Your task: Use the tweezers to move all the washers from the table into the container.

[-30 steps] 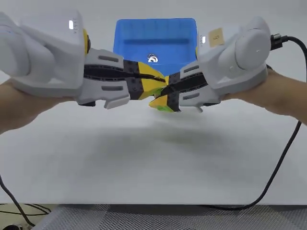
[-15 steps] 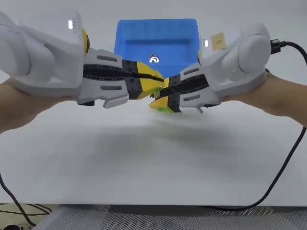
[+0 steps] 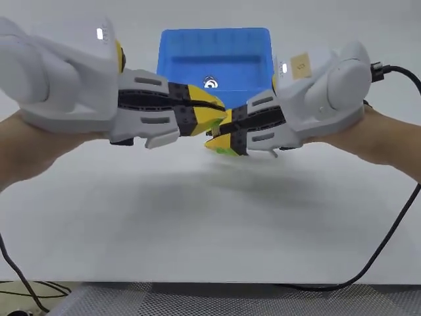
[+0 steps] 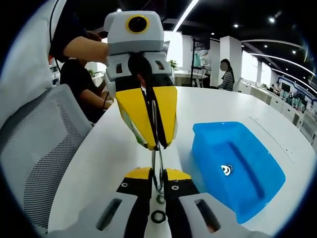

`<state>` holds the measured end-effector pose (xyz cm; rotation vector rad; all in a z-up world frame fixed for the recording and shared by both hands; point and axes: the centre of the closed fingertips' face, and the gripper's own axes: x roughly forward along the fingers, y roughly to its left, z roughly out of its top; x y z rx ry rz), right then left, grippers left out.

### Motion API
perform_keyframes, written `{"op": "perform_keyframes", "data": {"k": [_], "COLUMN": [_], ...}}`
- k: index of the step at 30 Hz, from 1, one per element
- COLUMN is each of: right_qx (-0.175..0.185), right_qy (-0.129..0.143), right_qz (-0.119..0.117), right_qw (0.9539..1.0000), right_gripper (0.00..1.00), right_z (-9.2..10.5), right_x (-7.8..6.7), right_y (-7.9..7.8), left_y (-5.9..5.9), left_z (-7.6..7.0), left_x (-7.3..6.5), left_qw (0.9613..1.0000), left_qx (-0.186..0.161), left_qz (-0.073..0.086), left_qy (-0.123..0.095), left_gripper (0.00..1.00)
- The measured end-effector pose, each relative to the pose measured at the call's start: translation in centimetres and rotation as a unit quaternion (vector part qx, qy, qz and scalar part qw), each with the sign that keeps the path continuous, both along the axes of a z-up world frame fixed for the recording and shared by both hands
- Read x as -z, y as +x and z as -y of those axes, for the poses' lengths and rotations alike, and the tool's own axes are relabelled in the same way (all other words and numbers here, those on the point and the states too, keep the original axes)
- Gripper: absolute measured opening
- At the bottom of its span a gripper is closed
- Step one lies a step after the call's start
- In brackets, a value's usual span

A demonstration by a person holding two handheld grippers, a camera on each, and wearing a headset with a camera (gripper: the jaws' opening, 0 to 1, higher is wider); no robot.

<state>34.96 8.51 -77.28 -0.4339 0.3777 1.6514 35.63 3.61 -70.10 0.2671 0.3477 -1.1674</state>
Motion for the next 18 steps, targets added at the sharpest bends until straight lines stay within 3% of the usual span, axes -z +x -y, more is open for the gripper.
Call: {"op": "perform_keyframes", "data": {"k": [2,5,6,10,13,18], "right_qx": [0.001,0.001,0.003,0.007,0.005,0.003], "right_qy": [0.001,0.002,0.005,0.013,0.011,0.009], "right_qz": [0.0,-0.008,-0.009,-0.013,-0.011,-0.01], "right_qw": [1.0,1.0,0.9999,0.9998,0.9999,0.9999], "right_gripper": [0.09,0.09,0.09,0.09,0.09,0.08], "right_z": [0.0,-0.1,-0.2,-0.5,-0.7,-1.0], "right_x": [0.0,-0.1,-0.2,-1.0,-1.3,-1.7], "right_y": [0.0,-0.2,-0.2,-0.1,-0.1,-0.2], "left_y": [0.0,0.1,0.3,0.4,0.5,-0.2], "left_z": [0.0,-0.2,-0.3,-0.7,-1.4,-2.5], "left_x": [0.0,0.0,-0.2,-1.4,-2.4,-2.8], "left_qw": [1.0,0.9997,0.9989,0.9947,0.9917,0.9918], "left_qx": [-0.001,-0.013,-0.027,-0.058,-0.07,-0.075], "left_qz": [0.0,-0.018,-0.029,-0.042,-0.04,-0.036], "left_qy": [0.002,-0.01,-0.025,-0.074,-0.1,-0.097], "left_gripper": [0.06,0.06,0.06,0.07,0.08,0.09]}}
